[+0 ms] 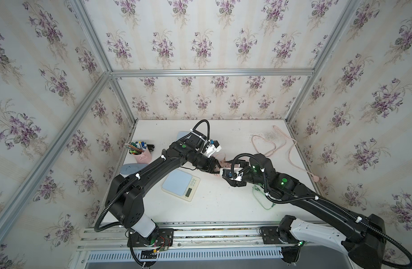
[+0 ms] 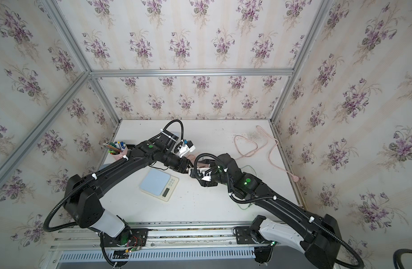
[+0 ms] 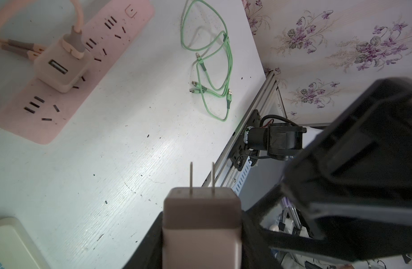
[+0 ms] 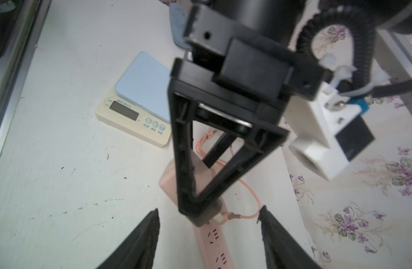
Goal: Charge the electronic scale
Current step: Pick up the plug from the center of the board.
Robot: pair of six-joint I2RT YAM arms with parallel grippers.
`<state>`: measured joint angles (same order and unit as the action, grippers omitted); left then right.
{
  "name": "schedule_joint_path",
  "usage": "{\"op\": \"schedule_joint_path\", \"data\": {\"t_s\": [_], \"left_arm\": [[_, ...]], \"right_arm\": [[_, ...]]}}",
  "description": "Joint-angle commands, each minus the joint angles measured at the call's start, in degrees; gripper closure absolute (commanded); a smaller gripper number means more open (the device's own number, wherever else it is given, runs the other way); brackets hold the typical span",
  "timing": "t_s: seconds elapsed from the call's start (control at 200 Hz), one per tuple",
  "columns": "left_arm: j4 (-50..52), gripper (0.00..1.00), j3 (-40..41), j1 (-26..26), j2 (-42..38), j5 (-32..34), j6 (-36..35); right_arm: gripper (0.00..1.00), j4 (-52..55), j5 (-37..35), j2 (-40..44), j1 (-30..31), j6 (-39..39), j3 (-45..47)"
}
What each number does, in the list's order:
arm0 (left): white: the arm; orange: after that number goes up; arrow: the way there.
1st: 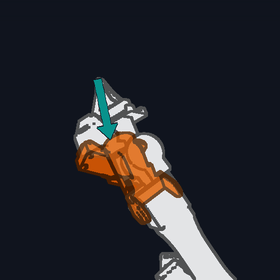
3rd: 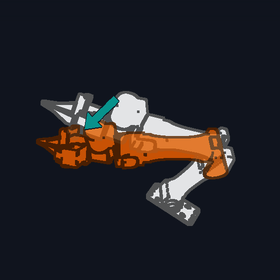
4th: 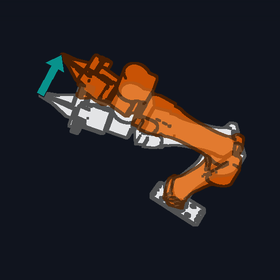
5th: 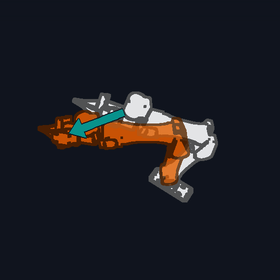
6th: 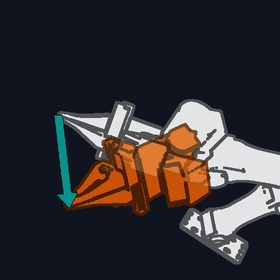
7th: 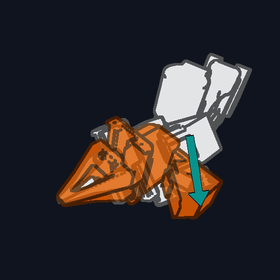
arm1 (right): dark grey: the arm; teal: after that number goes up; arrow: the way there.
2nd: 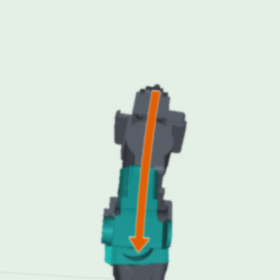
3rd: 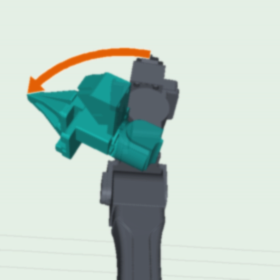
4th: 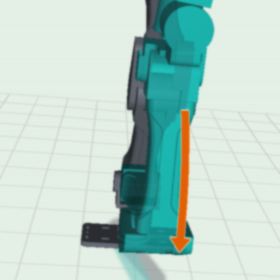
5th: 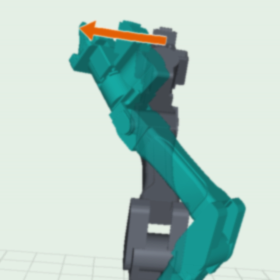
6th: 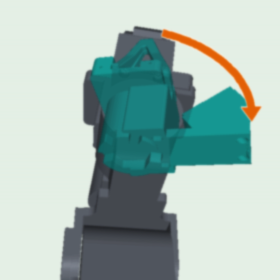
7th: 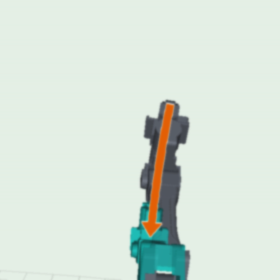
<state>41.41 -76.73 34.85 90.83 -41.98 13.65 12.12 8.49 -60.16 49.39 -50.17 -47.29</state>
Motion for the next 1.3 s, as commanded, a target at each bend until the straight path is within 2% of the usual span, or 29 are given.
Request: {"op": "schedule_joint_path", "data": {"t_s": [0.0,0.18,0.54,0.619,0.674,0.749,0.804,0.889,0.984,1.079,1.294], "left_arm": [[1.1,0.75,0.2,-0.2,-0.7,-3.2,-1.5],[1.5,0.74,1.3,-0.1,-2.2,-4.2,-1.5],[1.7,0.69,3.4,-0.2,-4.1,-6.8,-1.3],[1.6,0.66,3.3,-0.1,-3.9,-6.9,-1.2],[1.6,0.62,3.0,-0.2,-3.9,-6.6,-1.1],[1.4,0.43,2.6,-0.2,-4.4,-4.0,-0.2],[0.2,0.36,2.8,-0.2,-5.7,-2.0,0.7],[-4.5,0.3,4.7,-0.7,-9.1,1.4,3.8],[-15.2,0.28,10.4,-1.5,-15.3,3.3,10.5],[-24.5,0.28,15.3,-1.5,-17.7,3.3,16.6],[-27.2,0.28,17.0,1.2,-15.5,4.4,18.4]], "right_arm": [[0.31,2.7,-2.4,-2.0,2.0,-4.9,-1.7],[0.31,1.0,-3.9,-3.5,2.9,-7.2,-2.3],[0.51,-3.8,0.7,-5.5,3.1,-6.0,-1.3],[0.63,-5.7,2.1,-5.3,3.2,-4.4,-0.3],[0.78,-7.3,2.8,-4.8,3.2,-2.8,0.8],[0.93,-9.7,3.5,-4.0,3.1,-0.4,2.2],[1.0,-11.4,3.2,-3.4,3.1,2.2,3.3],[1.0,-14.1,1.5,-2.3,2.9,6.6,5.4],[1.0,-17.1,2.1,-0.4,2.1,10.8,8.5],[1.0,-19.6,2.8,1.3,1.4,14.4,10.8],[1.0,-18.2,5.0,1.4,-0.9,20.3,9.2]]}}
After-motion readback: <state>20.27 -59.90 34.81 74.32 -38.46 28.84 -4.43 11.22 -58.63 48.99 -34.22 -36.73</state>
